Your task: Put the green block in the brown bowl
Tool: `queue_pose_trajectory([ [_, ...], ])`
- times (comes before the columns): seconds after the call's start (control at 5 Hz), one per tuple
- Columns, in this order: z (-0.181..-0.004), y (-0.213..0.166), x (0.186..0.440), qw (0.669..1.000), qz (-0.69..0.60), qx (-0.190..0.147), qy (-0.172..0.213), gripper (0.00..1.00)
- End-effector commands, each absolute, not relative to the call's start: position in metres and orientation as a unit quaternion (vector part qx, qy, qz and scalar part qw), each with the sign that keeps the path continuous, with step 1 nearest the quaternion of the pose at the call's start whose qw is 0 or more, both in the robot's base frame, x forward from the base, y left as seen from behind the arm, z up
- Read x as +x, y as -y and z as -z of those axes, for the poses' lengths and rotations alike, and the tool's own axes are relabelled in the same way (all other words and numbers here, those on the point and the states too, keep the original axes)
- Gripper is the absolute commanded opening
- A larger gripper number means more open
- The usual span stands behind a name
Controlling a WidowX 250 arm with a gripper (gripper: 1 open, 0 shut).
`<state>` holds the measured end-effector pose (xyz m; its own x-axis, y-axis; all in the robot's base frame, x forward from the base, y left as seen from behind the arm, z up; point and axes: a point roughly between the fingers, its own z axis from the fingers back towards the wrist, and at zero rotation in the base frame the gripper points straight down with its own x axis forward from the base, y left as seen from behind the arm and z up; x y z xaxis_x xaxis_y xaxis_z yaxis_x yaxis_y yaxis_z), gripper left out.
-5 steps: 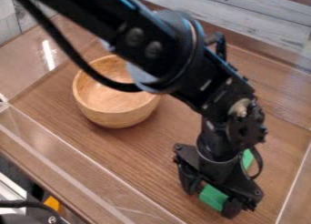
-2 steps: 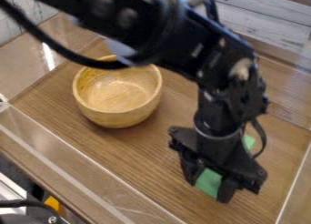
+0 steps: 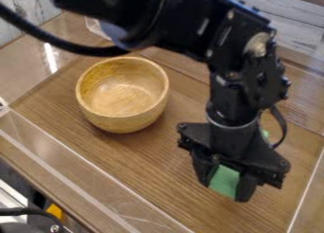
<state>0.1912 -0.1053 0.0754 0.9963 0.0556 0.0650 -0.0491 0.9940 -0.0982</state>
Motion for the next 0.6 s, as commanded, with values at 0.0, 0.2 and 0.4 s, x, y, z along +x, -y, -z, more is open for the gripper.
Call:
queue_pose_trajectory([
  [0.0,-0.089,0.11,0.213,0.996,-0.028,-0.063,0.061,0.0],
  [0.2,-0.081,0.105,0.218,0.996,-0.026,-0.063,0.054,0.0],
  [0.4,-0.078,0.1,0.213,0.997,0.002,-0.065,0.047,0.0],
])
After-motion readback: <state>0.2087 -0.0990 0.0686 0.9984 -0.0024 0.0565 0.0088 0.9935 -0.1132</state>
